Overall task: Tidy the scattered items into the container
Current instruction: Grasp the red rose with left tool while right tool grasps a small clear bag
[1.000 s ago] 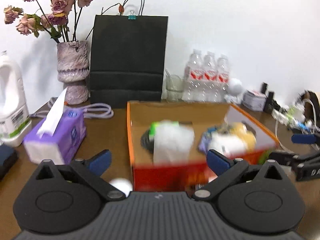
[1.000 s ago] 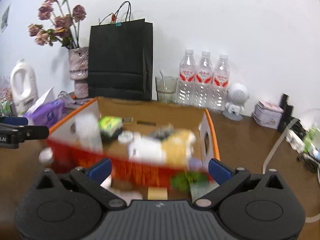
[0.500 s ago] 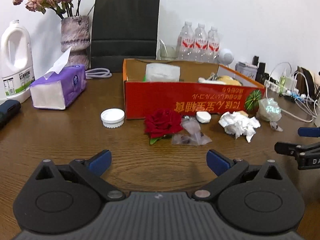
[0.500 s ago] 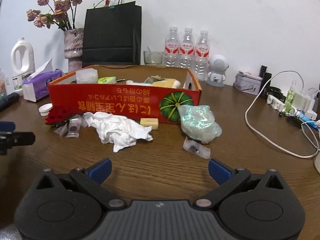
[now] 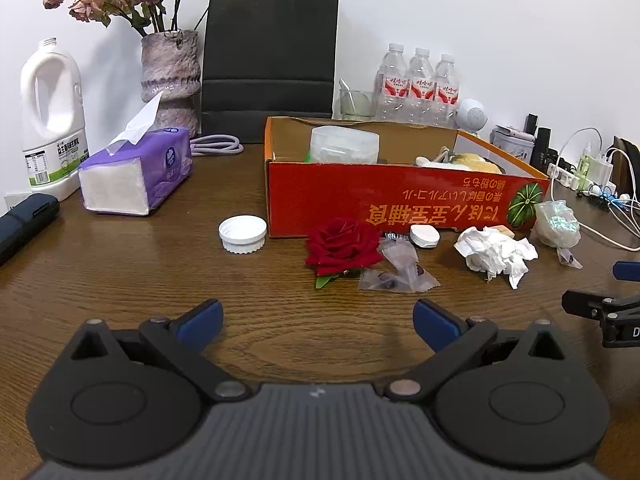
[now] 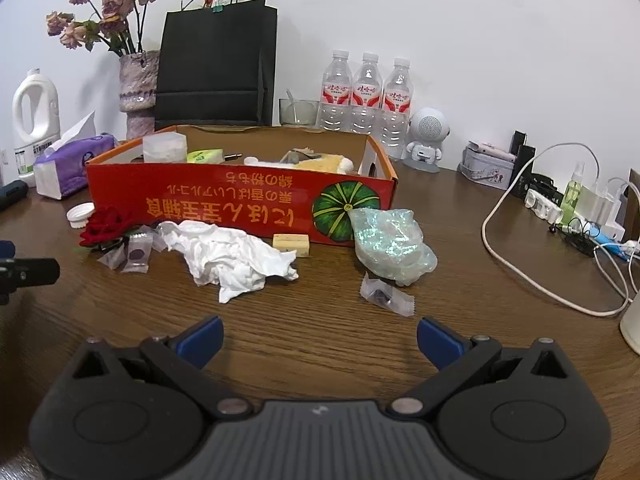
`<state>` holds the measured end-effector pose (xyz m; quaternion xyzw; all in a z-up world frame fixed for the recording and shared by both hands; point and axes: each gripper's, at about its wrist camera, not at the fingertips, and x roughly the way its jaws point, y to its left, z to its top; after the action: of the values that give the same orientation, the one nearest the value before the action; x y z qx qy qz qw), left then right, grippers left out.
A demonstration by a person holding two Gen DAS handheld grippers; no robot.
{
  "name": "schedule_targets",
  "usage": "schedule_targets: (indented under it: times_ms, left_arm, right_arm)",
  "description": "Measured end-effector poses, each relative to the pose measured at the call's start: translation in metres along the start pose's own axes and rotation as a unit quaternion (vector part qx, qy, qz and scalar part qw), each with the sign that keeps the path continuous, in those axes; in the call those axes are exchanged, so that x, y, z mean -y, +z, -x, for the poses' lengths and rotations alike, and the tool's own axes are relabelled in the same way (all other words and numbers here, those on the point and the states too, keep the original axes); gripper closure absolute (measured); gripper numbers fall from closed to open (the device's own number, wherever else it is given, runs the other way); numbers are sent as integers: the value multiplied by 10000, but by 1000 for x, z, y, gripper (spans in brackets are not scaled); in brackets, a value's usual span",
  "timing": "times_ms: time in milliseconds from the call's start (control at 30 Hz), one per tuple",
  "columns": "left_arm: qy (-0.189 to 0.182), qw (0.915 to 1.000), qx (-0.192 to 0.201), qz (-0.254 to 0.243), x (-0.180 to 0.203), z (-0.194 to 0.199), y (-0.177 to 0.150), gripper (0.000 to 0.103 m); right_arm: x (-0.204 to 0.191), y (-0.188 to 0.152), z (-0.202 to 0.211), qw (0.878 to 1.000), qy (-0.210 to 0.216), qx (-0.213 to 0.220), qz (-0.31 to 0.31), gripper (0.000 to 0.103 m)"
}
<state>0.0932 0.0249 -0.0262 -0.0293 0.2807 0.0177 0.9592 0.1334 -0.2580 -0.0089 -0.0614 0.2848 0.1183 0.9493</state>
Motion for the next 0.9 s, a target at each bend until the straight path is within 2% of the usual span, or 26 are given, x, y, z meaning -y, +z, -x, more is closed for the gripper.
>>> schedule_targets:
  times_ms: [100,167,233,300,333,500,533,633,700,733,767,800,867,900]
  left_arm:
    - [-110,9998,-141,7,-1,-6,1,0]
    - [-151,9998,-27,-155,2,-9,5,0]
    - [-127,9996,162,-196,3,-11,13,0]
    - [-343,9993,145,67,-2,-19,23,0]
    - [-394,9990,67,203,-5,-25,28,0]
    - [-162,9988,-109,454,-10,-52,44,0]
    - [-148,9987,-136,471,-10,-56,46,0]
    - [-112,9987,-275,409,-9,-70,50,2]
    - [-156,9983,-396,396,-8,-79,49,11]
    - [-188,9979,-452,421,-8,-82,48,15]
    - [-164,9980,-452,399,-8,-83,47,22]
    - [-120,9985,-413,331,-6,-83,46,28]
    - [-141,9990,-348,255,-4,-82,44,49]
    - [-155,9991,-324,237,-4,-81,43,53]
  right_arm:
    - [9,1,-4,9993,241,-52,-294,0]
    - [20,4,-9,9979,336,-3,-551,0]
    - [27,8,-14,9981,198,23,-574,0]
    - [33,13,-23,9984,153,-40,-547,5]
    - [36,15,-27,9983,166,-86,-556,11]
    - [47,21,-50,9977,203,-348,-543,17]
    - [48,22,-53,9977,175,-372,-541,21]
    - [52,24,-58,9975,119,-360,-601,22]
    - [54,25,-61,9973,102,-372,-620,27]
    - [54,26,-61,9974,92,-365,-607,32]
    - [53,26,-61,9976,73,-359,-579,39]
    - [52,26,-61,9979,44,-356,-543,42]
    - [51,27,-61,9982,16,-341,-498,56]
    - [51,27,-61,9983,28,-325,-490,61]
